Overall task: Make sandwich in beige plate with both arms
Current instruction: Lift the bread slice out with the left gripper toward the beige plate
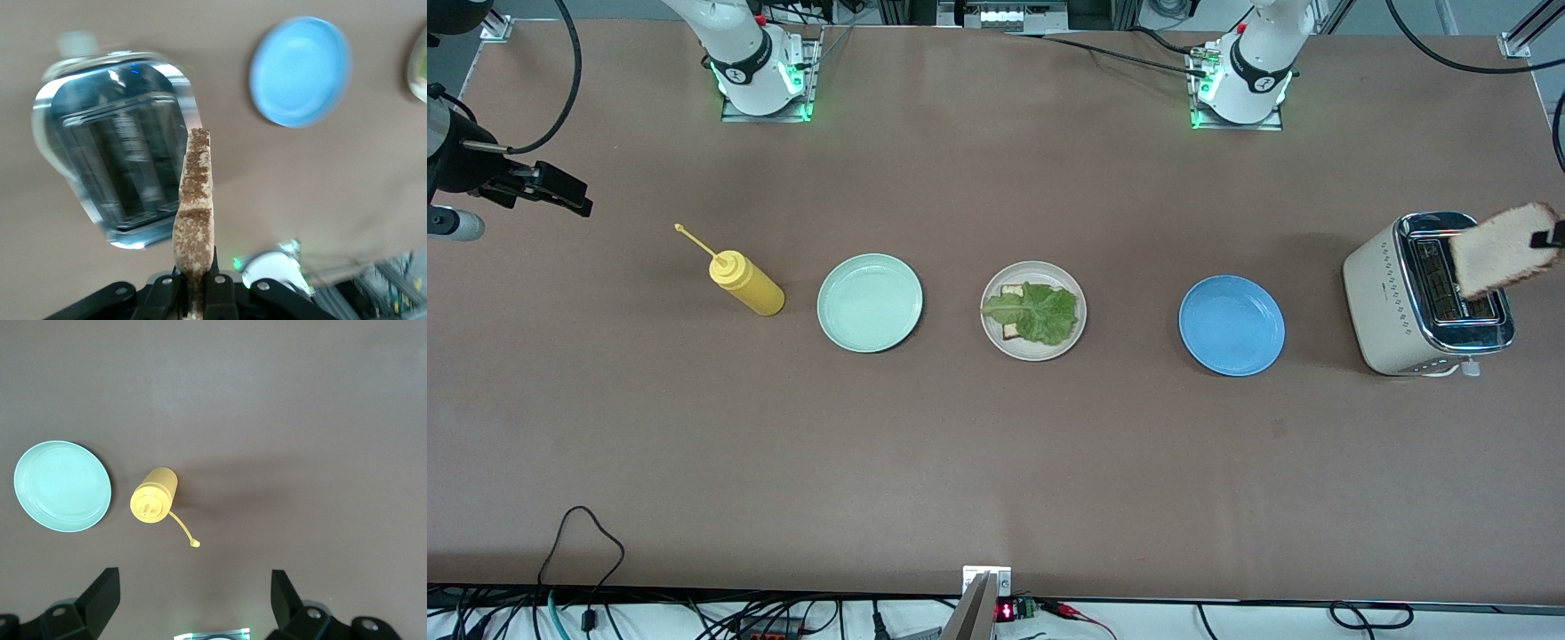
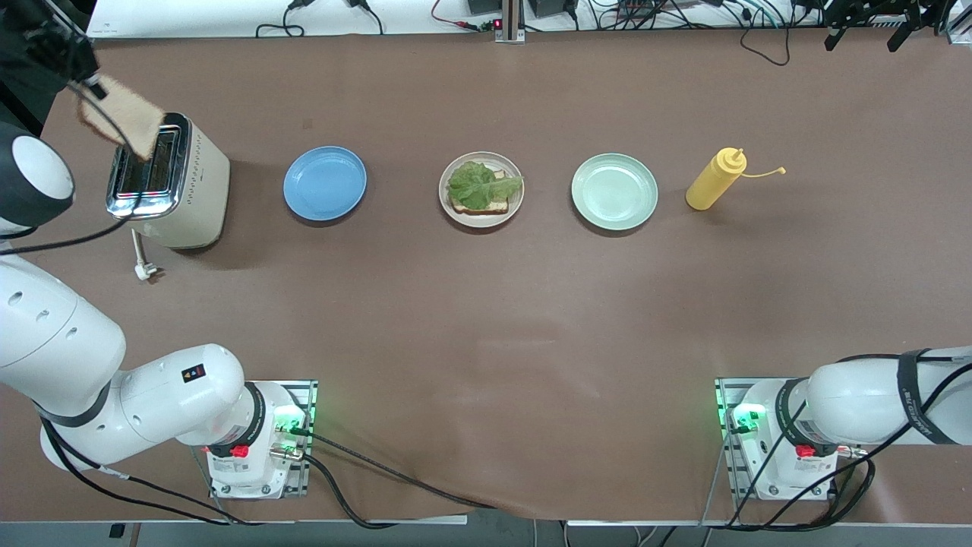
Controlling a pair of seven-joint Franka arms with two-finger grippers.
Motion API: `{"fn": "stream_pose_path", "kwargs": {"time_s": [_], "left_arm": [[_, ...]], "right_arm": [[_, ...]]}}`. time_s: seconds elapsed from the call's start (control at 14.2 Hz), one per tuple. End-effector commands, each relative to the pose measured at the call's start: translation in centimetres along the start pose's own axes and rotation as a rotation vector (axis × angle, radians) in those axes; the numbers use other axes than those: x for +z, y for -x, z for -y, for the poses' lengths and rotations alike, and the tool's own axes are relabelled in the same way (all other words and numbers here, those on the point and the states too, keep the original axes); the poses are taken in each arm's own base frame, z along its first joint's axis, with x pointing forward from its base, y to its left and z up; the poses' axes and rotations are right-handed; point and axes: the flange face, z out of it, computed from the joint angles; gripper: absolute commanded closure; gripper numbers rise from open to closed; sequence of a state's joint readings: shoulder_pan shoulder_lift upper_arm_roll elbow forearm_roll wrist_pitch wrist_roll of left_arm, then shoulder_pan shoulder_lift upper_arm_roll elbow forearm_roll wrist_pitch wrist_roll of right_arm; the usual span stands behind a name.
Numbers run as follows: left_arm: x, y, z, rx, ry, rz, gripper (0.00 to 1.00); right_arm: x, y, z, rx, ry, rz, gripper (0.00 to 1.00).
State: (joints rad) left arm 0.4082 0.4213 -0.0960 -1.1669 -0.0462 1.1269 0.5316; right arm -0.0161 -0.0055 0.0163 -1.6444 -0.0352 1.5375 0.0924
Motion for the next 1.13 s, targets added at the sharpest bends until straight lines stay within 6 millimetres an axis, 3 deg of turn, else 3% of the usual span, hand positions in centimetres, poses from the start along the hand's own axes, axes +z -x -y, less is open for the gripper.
{"fn": "stream_pose_path", "kwargs": {"time_s": [0.0,0.21,0.42,0.63,0.91,1.06], "left_arm": [[-0.8,-3.7,-10.3,0.096,-0.013,0.037,0.99],[-0.3,-7.8,-21.3,0.233,-0.036,-0.059,0.99],[4.8,-11.6,-29.1,0.187,0.124,-0.085,0.99],[11.5,-14.8,-36.8,0.050,0.219,-0.088,0.99],[21.8,-18.1,-43.2,-0.100,0.294,-0.105,1.00],[25.4,-19.6,-43.4,-0.151,0.354,-0.112,0.99]], "right_arm": [[-0.1,0.3,0.2,-0.011,0.000,-0.013,0.00],[0.3,0.1,0.1,-0.011,0.003,-0.004,0.00],[0.1,-0.1,-0.5,0.010,-0.007,-0.011,0.00],[0.1,-0.2,-0.6,0.021,-0.008,-0.013,0.00],[0.1,-0.1,-0.5,0.022,-0.011,-0.008,0.00],[0.2,-0.1,-0.9,0.030,-0.013,-0.003,0.00]]}}
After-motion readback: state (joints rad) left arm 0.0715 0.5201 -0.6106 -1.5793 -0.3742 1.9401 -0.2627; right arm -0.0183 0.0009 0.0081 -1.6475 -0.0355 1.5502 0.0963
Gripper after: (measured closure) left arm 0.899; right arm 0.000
